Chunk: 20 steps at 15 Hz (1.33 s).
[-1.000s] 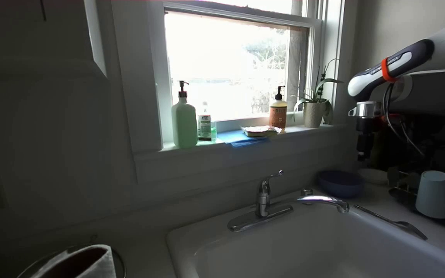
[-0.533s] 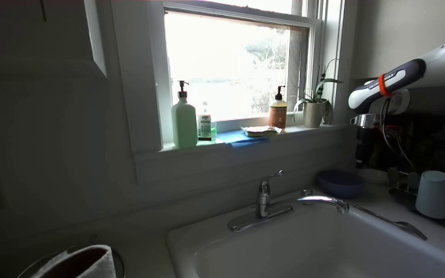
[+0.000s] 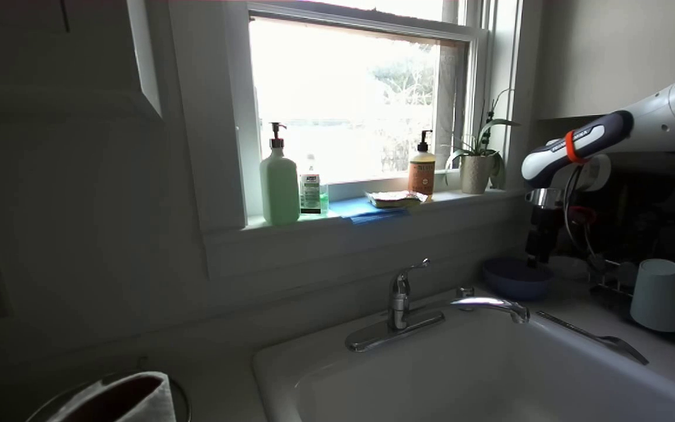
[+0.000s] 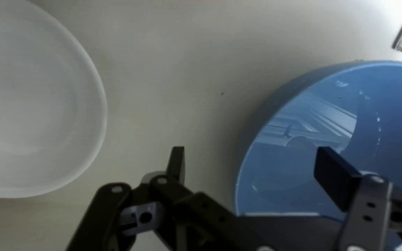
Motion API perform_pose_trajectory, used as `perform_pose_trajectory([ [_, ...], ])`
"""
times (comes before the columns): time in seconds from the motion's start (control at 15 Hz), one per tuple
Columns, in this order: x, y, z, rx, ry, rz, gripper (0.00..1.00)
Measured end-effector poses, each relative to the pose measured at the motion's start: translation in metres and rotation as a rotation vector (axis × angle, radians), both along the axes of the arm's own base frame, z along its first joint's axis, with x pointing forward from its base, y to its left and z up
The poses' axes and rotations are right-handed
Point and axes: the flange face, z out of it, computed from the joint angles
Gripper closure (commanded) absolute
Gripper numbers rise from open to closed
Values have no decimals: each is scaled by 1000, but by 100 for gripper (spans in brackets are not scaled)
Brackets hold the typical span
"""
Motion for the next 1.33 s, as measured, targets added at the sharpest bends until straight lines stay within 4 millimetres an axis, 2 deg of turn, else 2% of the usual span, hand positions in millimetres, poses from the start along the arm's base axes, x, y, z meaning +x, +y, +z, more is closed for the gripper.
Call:
perform_pose_trajectory([
  [0.6,11,-3,-3,2,-27,-16,95],
  [0.73,12,-4,-5,0,-28,-16,100],
  [0.8,13,-5,-5,-1,-28,-16,100],
  [0.87,13,-6,-6,-2,-29,-17,95],
  [0.93,14,-6,-6,-4,-31,-17,71],
  [1.07,15,-7,-6,-7,-33,-16,67],
  [1.33,16,-8,-7,-8,-35,-16,39],
])
